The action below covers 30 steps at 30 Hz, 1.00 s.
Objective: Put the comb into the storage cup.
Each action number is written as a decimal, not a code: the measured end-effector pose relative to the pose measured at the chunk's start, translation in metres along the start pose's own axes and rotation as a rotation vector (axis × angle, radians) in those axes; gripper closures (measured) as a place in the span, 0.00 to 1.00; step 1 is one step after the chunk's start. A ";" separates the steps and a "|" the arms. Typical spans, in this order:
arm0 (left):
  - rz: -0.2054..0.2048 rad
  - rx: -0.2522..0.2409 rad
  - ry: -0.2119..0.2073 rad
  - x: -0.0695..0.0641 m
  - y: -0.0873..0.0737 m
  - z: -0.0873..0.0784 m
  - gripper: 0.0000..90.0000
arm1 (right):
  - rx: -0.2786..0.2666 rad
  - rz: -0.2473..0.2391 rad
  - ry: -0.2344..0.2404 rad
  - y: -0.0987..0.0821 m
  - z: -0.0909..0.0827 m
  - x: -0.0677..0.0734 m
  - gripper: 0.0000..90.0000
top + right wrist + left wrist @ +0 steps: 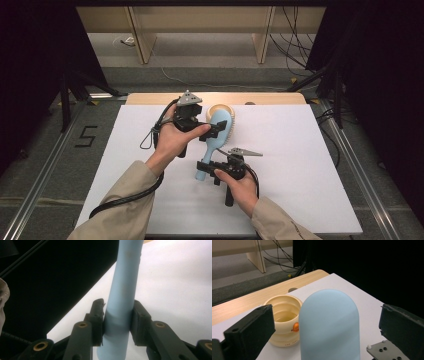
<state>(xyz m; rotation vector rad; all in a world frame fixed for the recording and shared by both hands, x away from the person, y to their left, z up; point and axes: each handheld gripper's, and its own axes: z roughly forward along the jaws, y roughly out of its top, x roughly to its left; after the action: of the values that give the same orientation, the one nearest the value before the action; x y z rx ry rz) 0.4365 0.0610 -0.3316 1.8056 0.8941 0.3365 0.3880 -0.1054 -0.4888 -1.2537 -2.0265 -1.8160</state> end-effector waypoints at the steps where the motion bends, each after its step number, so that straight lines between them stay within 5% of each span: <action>1: 0.000 0.002 0.000 0.000 0.001 0.001 0.00 | -0.001 -0.003 -0.002 0.000 0.000 0.000 0.75; 30: -0.007 0.081 -0.022 -0.005 0.003 0.032 0.00 | -0.012 -0.010 -0.005 0.001 -0.001 0.001 0.75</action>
<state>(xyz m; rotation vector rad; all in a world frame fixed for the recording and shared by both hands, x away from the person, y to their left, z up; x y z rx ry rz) 0.4540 0.0351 -0.3415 1.8762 0.9094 0.2788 0.3880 -0.1060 -0.4872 -1.2553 -2.0312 -1.8331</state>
